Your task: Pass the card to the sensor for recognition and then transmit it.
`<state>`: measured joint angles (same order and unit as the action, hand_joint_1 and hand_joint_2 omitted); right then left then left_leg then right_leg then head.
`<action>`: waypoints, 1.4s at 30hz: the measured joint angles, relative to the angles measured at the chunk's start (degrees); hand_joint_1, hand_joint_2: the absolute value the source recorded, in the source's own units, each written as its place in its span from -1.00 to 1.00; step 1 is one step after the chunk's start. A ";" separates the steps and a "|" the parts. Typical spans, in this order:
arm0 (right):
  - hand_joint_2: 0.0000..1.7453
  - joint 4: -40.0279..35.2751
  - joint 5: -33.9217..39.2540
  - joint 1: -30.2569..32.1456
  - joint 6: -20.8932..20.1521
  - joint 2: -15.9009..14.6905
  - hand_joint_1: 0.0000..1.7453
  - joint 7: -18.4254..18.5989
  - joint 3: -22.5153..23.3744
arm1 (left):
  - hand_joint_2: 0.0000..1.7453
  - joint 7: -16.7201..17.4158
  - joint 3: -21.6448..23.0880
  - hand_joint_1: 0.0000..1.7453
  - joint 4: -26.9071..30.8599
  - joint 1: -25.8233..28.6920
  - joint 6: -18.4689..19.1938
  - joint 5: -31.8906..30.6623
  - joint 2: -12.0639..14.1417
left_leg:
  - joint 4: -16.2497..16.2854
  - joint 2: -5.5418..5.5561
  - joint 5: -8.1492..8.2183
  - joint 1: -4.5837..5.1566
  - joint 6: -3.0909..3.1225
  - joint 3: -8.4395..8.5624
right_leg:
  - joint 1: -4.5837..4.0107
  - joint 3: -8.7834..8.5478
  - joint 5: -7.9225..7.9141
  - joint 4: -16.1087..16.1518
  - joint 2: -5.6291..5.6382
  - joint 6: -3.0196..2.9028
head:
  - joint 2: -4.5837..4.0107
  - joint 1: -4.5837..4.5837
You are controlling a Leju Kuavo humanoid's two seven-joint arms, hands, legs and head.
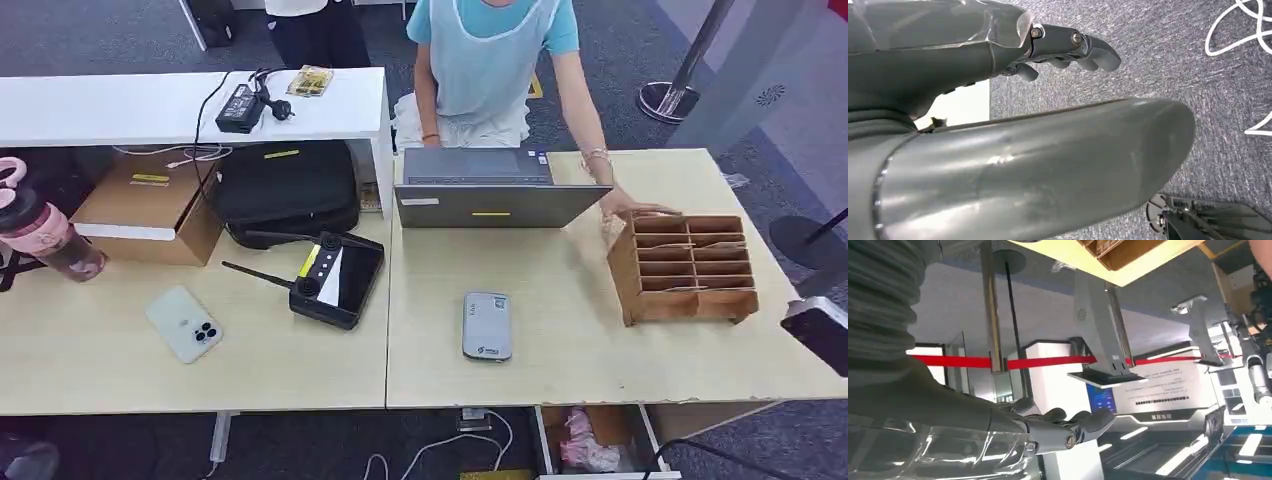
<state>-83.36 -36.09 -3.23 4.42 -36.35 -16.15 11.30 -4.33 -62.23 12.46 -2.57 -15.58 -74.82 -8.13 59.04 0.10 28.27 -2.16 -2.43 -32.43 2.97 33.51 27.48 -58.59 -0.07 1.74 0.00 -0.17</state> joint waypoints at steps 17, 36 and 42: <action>1.00 1.09 -4.79 2.40 1.05 4.50 -1.00 -0.46 0.07 | -1.00 0.00 0.00 -1.00 0.00 -0.04 0.00 -0.96 -0.20 | -0.01 -0.02 0.00 0.00 0.00 -0.02 | 0.00 -0.01 0.00 -0.01 0.02 0.00 | 0.00 0.00; 1.00 20.81 -8.00 -14.22 3.52 6.80 -1.00 -1.59 -12.48 | -1.00 -0.07 0.00 -1.00 0.00 -0.13 -1.05 0.00 -0.17 | -0.01 -0.04 -0.03 0.00 -0.02 -0.02 | 0.00 -0.01 -0.02 -0.03 0.04 -0.01 | 0.00 0.00; 1.00 24.35 -9.60 -16.39 4.55 7.41 -1.00 -0.77 -14.89 | -1.00 -0.07 0.00 -1.00 0.00 -0.13 -1.09 0.00 -0.17 | -0.01 0.00 -0.03 0.00 -0.02 -0.04 | 0.00 -0.01 -0.01 -0.03 -0.01 0.00 | 0.00 0.00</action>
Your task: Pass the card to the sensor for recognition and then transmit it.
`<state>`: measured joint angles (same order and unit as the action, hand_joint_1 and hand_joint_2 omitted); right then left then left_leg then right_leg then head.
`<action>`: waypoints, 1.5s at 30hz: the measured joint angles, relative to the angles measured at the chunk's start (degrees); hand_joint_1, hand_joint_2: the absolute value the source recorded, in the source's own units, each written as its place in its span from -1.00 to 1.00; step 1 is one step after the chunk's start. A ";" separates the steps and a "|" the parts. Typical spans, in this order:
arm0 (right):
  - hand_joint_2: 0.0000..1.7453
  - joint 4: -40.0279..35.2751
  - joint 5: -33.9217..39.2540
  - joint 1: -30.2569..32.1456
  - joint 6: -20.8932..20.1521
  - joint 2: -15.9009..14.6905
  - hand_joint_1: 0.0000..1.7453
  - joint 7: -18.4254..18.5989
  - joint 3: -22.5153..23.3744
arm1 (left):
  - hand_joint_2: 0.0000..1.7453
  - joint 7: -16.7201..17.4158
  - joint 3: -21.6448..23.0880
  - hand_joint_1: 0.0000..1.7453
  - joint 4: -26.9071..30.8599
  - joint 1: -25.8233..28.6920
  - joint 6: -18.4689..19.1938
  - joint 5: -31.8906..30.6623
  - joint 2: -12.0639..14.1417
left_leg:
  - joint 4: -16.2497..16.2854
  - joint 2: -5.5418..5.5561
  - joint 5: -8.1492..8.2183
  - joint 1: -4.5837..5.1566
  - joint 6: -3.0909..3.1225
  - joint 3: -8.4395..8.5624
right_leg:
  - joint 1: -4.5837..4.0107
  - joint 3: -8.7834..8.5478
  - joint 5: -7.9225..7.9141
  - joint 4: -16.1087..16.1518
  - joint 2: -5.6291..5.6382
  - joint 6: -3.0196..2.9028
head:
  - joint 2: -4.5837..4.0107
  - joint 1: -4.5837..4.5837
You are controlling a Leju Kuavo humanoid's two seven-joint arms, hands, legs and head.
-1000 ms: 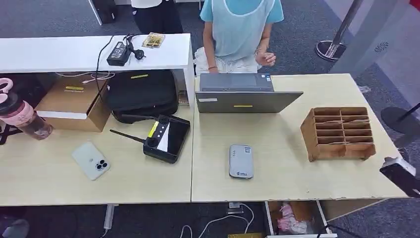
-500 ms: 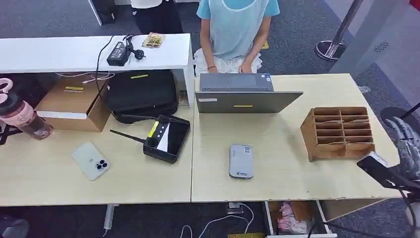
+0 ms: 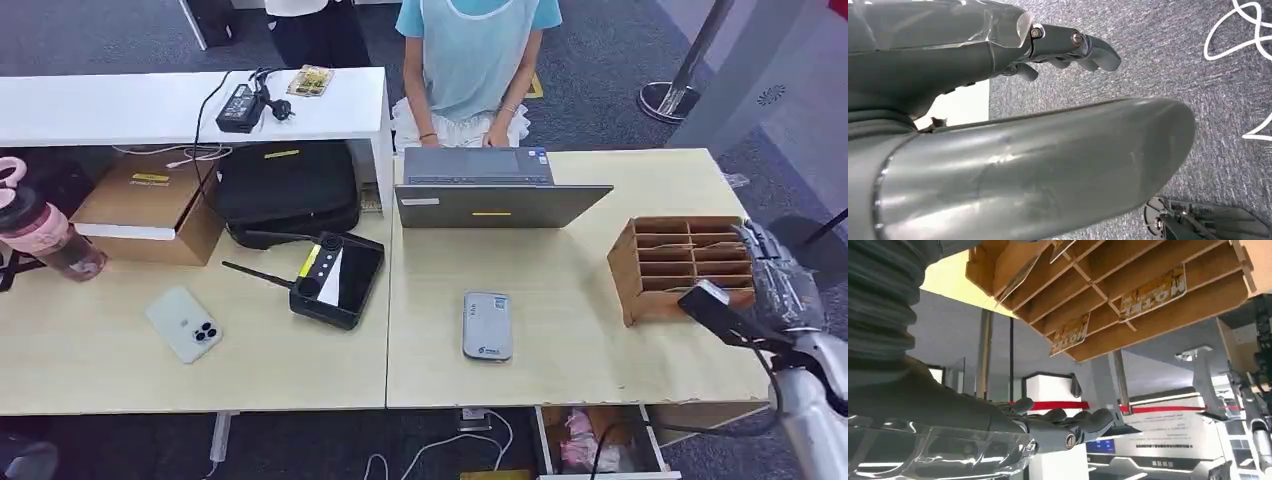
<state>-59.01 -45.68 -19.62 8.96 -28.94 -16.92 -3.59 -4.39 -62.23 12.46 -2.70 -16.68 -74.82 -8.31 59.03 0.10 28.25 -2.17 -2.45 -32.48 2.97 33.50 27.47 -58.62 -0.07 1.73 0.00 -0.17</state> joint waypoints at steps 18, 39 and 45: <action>1.00 2.36 -0.13 -0.12 1.03 0.07 -1.00 1.16 -0.81 | -1.00 0.02 -0.02 -1.00 0.00 0.18 -0.35 0.17 0.00 | 0.00 -0.01 0.00 0.00 0.00 0.01 | 0.00 0.01 0.00 0.00 0.01 0.00 | 0.00 0.00; 1.00 6.40 -3.85 -0.57 2.43 -0.41 -1.00 3.67 -1.57 | -1.00 -0.11 -0.02 -1.00 0.00 0.19 -0.48 -0.39 0.04 | 0.00 0.00 0.00 0.00 0.00 0.01 | 0.00 0.01 0.00 0.01 0.00 0.00 | 0.00 0.00; 1.00 6.49 -3.39 -0.24 1.73 -1.59 -1.00 5.18 -1.38 | -1.00 -0.44 -0.02 -1.00 0.00 0.21 -0.48 -0.92 0.07 | 0.01 -0.01 0.00 0.00 0.00 0.03 | 0.00 0.02 0.00 0.02 0.01 0.00 | 0.00 0.00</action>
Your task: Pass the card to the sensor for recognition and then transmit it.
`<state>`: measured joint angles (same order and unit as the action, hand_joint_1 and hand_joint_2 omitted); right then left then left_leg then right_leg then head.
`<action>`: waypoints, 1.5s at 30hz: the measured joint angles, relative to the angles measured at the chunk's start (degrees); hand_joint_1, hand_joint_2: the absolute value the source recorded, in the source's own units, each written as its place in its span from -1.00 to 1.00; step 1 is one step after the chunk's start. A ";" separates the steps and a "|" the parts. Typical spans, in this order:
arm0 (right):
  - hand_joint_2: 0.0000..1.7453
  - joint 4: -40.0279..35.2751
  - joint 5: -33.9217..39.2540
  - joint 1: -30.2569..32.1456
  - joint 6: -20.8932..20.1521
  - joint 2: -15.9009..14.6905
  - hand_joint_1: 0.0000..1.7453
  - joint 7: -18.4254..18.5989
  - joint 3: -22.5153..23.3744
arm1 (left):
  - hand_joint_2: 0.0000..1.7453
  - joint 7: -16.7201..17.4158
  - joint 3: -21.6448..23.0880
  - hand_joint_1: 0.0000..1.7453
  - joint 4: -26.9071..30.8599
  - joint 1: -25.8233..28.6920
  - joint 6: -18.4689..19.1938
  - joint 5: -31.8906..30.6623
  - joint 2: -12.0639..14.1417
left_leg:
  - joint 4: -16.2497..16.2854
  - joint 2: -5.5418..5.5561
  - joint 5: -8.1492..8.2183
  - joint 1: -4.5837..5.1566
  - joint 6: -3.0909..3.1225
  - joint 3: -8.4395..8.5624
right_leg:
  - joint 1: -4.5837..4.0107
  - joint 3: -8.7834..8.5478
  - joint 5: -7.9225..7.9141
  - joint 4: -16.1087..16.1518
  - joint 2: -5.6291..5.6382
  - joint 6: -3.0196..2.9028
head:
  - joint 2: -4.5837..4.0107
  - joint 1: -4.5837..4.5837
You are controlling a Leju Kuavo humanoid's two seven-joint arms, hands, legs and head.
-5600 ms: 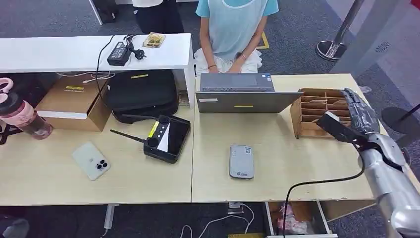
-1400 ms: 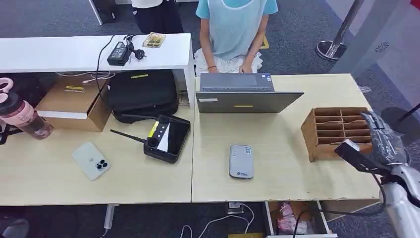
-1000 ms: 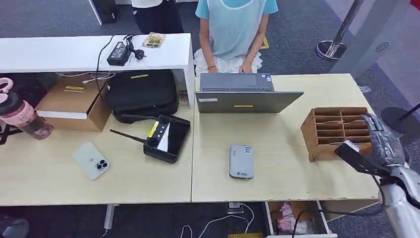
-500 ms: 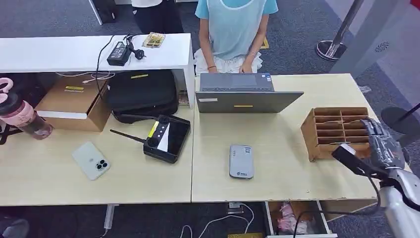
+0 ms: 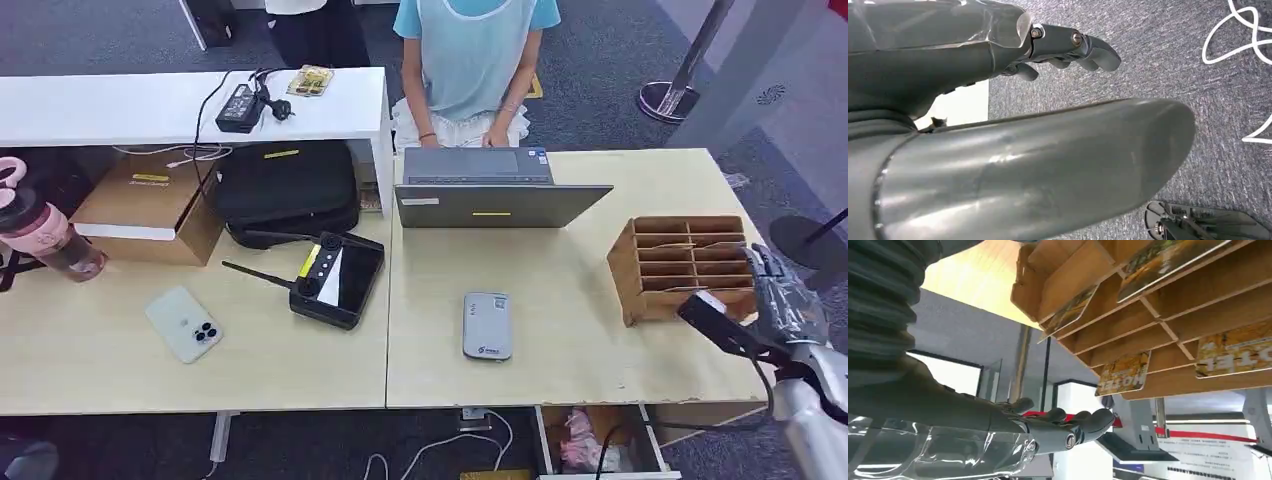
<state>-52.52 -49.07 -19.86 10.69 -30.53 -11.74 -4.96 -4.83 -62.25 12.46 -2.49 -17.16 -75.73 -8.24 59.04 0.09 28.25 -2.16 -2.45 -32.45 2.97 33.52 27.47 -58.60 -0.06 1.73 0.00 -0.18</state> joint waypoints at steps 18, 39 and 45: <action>1.00 -1.22 0.92 0.01 -7.78 -2.12 -1.00 0.83 0.66 | -1.00 0.00 0.00 -1.00 0.00 0.07 -0.02 0.28 0.02 | 0.00 -0.01 0.00 0.00 0.00 -0.03 | 0.00 0.00 0.00 -0.01 0.01 0.00 | 0.00 0.00; 1.00 1.40 1.11 -2.13 -6.99 -2.32 -1.00 0.61 -0.61 | -1.00 -0.31 0.00 -1.00 0.00 0.09 0.00 -0.46 0.02 | 0.00 0.00 0.00 0.00 0.00 -0.02 | 0.00 0.01 0.00 -0.01 0.00 0.00 | 0.00 0.00; 1.00 2.29 1.27 -2.09 -6.91 -2.58 -1.00 0.61 -0.63 | -1.00 -0.50 0.00 -1.00 0.00 0.09 0.02 -0.85 0.13 | 0.00 -0.01 0.00 0.00 0.00 -0.02 | 0.00 0.01 0.00 -0.01 0.01 0.00 | 0.00 0.00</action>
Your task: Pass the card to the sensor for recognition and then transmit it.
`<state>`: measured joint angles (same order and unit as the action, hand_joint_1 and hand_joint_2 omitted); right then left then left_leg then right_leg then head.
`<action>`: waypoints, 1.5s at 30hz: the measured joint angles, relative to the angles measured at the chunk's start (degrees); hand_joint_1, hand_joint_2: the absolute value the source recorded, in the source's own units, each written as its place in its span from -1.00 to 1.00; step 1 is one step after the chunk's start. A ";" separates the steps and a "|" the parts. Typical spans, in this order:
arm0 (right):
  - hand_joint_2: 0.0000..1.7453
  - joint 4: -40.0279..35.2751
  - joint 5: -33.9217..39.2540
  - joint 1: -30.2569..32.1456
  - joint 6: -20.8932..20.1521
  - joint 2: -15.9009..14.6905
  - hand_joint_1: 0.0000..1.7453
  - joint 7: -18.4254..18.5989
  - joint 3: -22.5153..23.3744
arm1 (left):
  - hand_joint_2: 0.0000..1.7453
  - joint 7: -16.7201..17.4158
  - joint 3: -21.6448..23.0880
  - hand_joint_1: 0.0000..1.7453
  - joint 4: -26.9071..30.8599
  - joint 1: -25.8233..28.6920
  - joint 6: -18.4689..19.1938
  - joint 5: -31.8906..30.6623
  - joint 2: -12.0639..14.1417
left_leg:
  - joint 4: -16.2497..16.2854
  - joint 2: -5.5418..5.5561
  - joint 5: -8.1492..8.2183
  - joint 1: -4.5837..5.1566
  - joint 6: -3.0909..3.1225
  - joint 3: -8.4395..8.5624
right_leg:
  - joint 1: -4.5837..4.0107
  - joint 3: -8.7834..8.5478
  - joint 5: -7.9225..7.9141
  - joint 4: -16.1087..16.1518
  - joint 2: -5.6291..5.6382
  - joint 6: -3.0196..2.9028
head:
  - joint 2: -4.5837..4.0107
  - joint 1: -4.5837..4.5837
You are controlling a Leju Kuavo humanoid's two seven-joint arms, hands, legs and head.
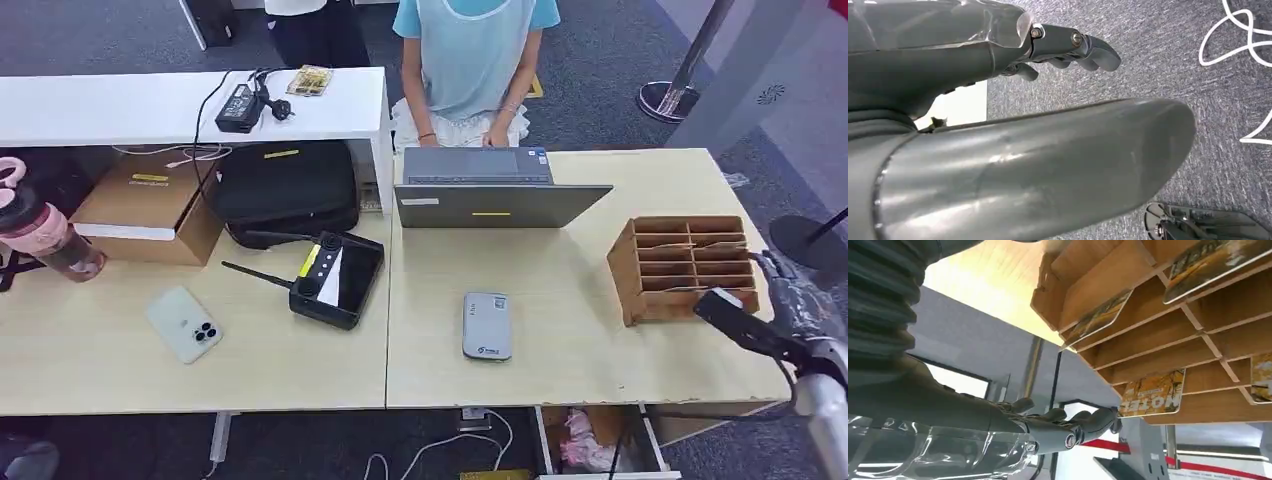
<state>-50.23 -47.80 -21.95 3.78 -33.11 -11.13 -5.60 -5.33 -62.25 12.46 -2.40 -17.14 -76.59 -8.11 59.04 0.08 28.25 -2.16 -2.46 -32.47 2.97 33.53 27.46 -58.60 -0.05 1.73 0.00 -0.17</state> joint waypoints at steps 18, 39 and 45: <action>1.00 5.84 -2.67 -4.43 1.75 1.38 -1.00 -0.57 -1.79 | -1.00 0.24 0.00 -1.00 0.00 -0.09 -0.26 -0.06 0.04 | 0.00 0.00 -0.01 0.00 0.00 -0.03 | 0.00 -0.01 0.00 -0.02 0.00 0.00 | 0.00 -0.02; 1.00 12.46 -4.46 -10.80 2.38 5.22 -1.00 -0.44 -4.85 | -1.00 0.55 0.00 -1.00 0.00 -0.14 -0.98 0.68 0.00 | 0.00 0.02 -0.01 0.00 0.00 -0.04 | 0.00 -0.01 0.00 -0.02 -0.02 0.00 | 0.00 0.00; 1.00 13.90 -4.81 -12.70 2.54 5.84 -1.00 -0.37 -5.25 | -1.00 0.90 0.00 -1.00 0.00 -0.15 -1.33 0.72 -0.17 | 0.00 0.02 -0.01 0.00 0.00 -0.02 | 0.00 -0.01 0.00 -0.02 -0.01 0.00 | 0.00 0.00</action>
<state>-36.32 -52.61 -34.65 6.32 -27.28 -11.50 -10.84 -4.44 -62.25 12.46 -2.55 -18.47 -75.87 -8.28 59.04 0.10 28.24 -2.17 -2.45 -32.50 2.97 33.52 27.46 -58.63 -0.07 1.73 0.00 -0.17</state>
